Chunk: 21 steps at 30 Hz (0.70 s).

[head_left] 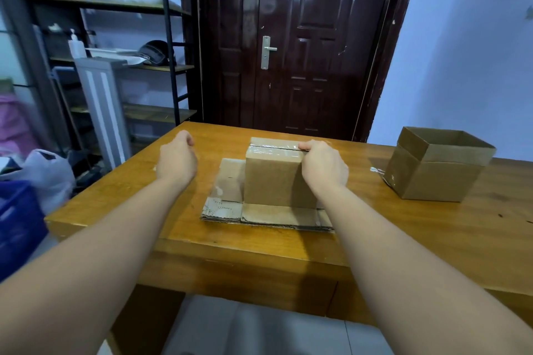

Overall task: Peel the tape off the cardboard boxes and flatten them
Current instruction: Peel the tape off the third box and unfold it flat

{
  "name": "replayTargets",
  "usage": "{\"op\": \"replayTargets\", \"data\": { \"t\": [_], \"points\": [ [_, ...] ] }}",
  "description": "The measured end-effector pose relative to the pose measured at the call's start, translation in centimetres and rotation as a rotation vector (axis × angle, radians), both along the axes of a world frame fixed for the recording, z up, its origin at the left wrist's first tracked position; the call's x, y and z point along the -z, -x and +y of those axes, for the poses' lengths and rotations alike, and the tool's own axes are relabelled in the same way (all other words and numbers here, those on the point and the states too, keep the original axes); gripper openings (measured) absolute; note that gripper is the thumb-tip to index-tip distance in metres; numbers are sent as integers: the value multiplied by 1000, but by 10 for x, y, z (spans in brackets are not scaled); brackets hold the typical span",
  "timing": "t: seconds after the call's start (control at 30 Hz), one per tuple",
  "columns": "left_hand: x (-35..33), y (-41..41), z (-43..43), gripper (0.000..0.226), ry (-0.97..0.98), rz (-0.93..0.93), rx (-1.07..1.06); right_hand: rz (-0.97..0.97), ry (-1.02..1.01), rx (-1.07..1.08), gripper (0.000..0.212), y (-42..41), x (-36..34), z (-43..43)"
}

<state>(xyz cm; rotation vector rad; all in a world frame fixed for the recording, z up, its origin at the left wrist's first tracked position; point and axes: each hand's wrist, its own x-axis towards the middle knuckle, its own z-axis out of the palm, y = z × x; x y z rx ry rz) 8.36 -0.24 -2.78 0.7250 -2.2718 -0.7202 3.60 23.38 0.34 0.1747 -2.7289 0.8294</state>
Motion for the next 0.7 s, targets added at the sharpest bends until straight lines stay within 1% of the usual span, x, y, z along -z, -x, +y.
{"op": "replayTargets", "data": {
  "t": [0.07, 0.13, 0.2, 0.3, 0.37, 0.43, 0.5, 0.53, 0.57, 0.7],
  "points": [
    [3, -7, -12, 24, 18, 66, -60, 6, 0, -1, 49, 0, 0, -1],
    [11, -9, -23, 25, 62, 52, -90, 10, 2, 2, 48, 1, 0, -1],
    [22, -10, -32, 24, 70, -49, -84, 9, 4, 8, 48, 1, 1, -1],
    [42, -10, -43, 29, 101, -219, -62, 16, 12, 8, 46, 2, 3, -2],
    [49, -6, -47, 32, 126, -262, -23, 19, 18, 11, 44, 2, 4, -3],
    [55, 0, -52, 40, 159, -323, 12, 15, 19, 15, 44, 3, 4, -3],
    [62, 7, -56, 53, 161, -369, -9, 20, 28, 13, 43, 2, 4, -3],
    [64, 10, -59, 55, 137, -361, -32, 28, 35, 9, 42, 2, 5, -3],
    [66, 13, -61, 53, 113, -358, -63, 33, 39, 5, 41, 2, 6, -3],
    [61, 18, -64, 41, 61, -453, -149, 41, 68, 5, 40, 4, 8, -4]
  ]
}}
